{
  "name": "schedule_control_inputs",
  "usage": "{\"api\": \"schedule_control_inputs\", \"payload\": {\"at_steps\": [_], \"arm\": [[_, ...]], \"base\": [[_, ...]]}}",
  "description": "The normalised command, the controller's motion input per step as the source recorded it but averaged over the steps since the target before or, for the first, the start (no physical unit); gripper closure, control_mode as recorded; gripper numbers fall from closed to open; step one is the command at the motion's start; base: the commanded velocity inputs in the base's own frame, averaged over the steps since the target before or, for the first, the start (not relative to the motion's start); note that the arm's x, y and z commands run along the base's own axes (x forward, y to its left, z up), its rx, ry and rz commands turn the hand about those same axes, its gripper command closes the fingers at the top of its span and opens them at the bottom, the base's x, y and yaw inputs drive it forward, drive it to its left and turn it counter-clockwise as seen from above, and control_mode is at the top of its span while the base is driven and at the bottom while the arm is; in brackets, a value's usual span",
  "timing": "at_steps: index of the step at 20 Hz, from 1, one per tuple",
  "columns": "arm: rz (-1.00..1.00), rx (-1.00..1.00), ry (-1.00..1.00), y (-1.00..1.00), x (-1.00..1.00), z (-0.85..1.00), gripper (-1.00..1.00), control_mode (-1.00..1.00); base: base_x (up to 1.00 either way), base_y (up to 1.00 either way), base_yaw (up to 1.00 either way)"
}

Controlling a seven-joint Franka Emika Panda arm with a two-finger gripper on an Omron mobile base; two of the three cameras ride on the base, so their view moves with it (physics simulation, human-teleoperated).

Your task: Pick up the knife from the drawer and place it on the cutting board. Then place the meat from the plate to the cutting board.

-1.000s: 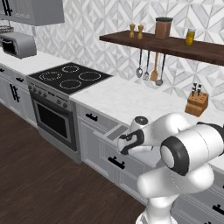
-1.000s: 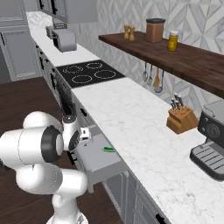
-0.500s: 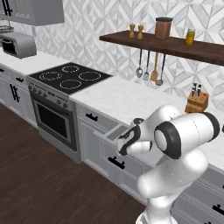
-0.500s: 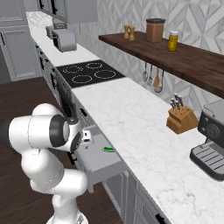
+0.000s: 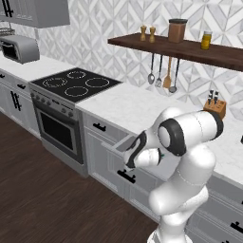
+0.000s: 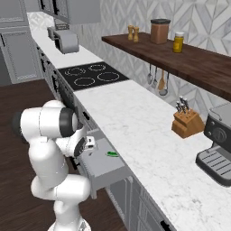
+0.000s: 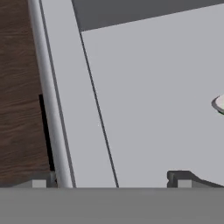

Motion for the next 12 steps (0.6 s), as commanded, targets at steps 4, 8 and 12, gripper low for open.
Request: {"api": "schedule_control_inputs", "payload": {"at_steps": [4, 8, 12], "arm": [[0.1, -0.01, 0.03, 0.47, -0.63, -0.26, -1.0, -1.0], [0.11, 0.0, 0.04, 0.76, -0.99, -0.28, -1.0, -1.0], [0.1, 0.0, 0.06, 0.88, -1.0, -0.22, -1.0, -1.0]], "base": [[0.0, 0.0, 0.0], [0.0, 0.0, 0.0], [0.0, 0.0, 0.0]]}}
